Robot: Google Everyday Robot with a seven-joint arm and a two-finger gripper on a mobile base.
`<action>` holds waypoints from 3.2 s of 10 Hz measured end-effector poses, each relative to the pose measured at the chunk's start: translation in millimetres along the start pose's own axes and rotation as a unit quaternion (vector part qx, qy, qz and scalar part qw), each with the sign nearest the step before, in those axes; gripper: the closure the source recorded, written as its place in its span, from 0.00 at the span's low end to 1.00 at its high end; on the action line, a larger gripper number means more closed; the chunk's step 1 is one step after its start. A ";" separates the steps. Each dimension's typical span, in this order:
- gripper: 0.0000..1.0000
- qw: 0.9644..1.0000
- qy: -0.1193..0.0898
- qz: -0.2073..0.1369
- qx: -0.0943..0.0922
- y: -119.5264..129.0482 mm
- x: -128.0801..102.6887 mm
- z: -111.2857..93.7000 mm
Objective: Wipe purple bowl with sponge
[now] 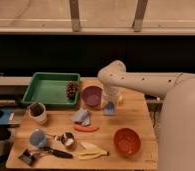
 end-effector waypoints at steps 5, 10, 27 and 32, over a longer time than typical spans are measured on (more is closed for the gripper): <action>1.00 0.995 -0.056 -0.044 -0.068 51.7 -47.6 -31.4; 1.00 0.964 -0.038 -0.046 -0.259 59.0 -74.5 -24.2; 1.00 0.975 0.002 -0.071 -0.210 96.7 -101.8 41.7; 1.00 0.973 0.007 -0.071 -0.219 89.5 -95.3 45.8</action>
